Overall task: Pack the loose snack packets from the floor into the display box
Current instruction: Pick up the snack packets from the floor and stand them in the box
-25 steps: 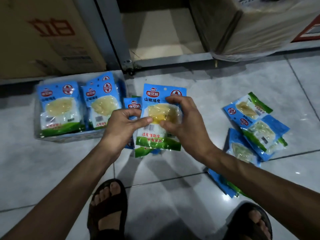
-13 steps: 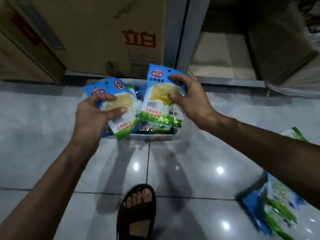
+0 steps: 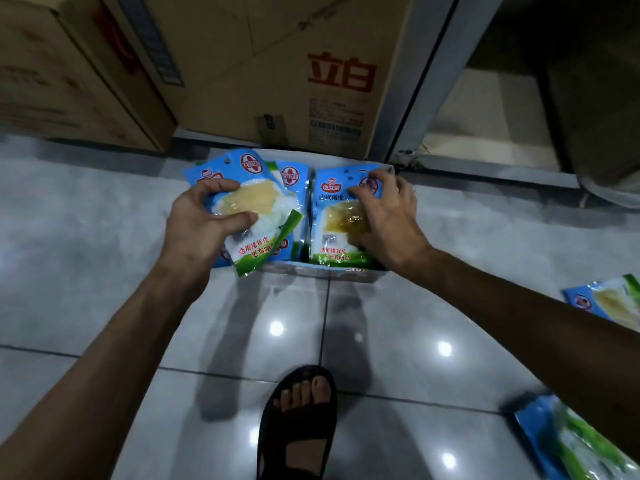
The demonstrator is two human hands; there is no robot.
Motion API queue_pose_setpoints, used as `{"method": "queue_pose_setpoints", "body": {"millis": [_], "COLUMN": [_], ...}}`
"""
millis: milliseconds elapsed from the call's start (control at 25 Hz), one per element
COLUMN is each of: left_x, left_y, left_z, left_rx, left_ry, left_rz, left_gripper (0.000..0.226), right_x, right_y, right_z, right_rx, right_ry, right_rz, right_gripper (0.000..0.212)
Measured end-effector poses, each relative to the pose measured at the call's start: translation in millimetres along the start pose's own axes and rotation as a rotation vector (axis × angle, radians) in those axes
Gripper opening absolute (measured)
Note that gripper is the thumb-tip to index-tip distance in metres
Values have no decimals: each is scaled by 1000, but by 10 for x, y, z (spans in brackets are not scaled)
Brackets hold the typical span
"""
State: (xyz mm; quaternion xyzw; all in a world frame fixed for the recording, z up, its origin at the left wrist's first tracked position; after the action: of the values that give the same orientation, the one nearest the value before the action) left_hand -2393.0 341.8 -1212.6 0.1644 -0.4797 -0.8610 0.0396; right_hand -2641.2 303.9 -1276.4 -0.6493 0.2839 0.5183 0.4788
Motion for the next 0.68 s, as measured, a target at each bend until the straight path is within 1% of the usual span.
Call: {"method": "queue_pose_setpoints", "body": {"millis": [80,120,160,200,240,280,320,360,440,560,680], "left_x": [-7,-11,-6,9,33,58,85,106,121,109,105], "left_y": [22,33,40,48,56,64,75,81,83,78,126], "left_z": [15,27,39,56,73,91,107,115,101,61,-11], "left_rx": [35,53,69,84,89,92,97,100,87,56,81], "left_ry": [-16,-35,-60,-93,-127,-157,-182,-197,-207,-177,-108], "left_rz": [-4,-12,-28,-42,-49,-44,-21,18,119,203,143], "left_gripper": [46,46,47,49,51,54,55,56,59,62,54], "right_x": [-90,-168,-249,-330,-400,-446,-450,-434,-384,-294,-183], "right_y": [-78,-150,-243,-360,-493,-618,-709,-770,-817,-822,-845], "right_z": [3,-14,-54,-96,-133,-154,-162,-158,-133,-154,-293], "right_rx": [-13,-14,-1,22,50,80,94,84,26,23,38], "right_ry": [78,148,208,226,194,125,51,-12,-50,-13,46], "right_rz": [-22,-112,-273,-486,-714,-922,-1065,-1129,-1151,-1193,-1164], "right_gripper": [66,58,50,44,42,44,47,51,58,67,73]}}
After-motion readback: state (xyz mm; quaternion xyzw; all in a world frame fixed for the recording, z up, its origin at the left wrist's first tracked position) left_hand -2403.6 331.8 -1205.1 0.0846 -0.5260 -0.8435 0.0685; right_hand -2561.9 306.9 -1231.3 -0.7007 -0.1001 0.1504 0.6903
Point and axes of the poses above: each hand's wrist, its own z-axis away from the middle knuckle, its own x-axis out of the palm, y = z × x, the point moved 1 cm from there along -z, towards the middle knuckle, and after that the axes turned 13 degrees about -x, right-handed, at the moved point
